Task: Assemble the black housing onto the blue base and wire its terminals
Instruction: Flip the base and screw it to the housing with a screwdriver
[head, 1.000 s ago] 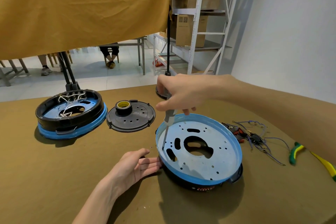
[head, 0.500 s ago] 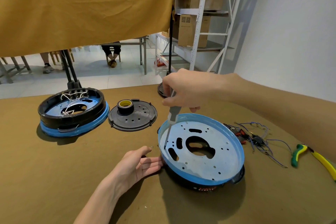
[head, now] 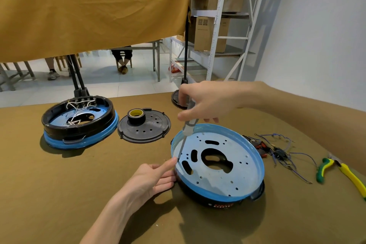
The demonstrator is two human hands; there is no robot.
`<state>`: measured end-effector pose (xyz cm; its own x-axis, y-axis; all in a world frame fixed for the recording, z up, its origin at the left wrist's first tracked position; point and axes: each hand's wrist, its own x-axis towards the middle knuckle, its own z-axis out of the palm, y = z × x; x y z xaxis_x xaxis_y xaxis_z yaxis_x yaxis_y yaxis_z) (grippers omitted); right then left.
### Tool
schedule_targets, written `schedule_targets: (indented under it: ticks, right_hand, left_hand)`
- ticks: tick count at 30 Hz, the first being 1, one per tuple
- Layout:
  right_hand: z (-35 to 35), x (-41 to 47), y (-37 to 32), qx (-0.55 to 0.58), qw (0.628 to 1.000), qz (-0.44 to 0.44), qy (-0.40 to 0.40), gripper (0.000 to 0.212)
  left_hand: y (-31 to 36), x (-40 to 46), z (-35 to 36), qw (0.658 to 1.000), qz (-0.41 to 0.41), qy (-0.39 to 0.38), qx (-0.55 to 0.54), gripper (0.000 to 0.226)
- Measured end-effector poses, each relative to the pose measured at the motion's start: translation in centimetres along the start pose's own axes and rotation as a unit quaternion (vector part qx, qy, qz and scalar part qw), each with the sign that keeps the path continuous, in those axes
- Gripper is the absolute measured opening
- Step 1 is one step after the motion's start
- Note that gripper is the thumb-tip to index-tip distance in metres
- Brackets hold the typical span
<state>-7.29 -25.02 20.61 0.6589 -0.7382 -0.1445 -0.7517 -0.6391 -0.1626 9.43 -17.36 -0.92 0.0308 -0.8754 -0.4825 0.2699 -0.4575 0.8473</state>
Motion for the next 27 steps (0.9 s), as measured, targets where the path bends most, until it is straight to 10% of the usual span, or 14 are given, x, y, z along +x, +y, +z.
schedule_targets:
  ticks: [27]
  right_hand:
    - [-0.24, -0.16, -0.25, 0.009, 0.998, -0.054, -0.008, 0.034]
  left_hand:
    - [-0.65, 0.99, -0.42, 1.0, 0.011, 0.001, -0.007, 0.138]
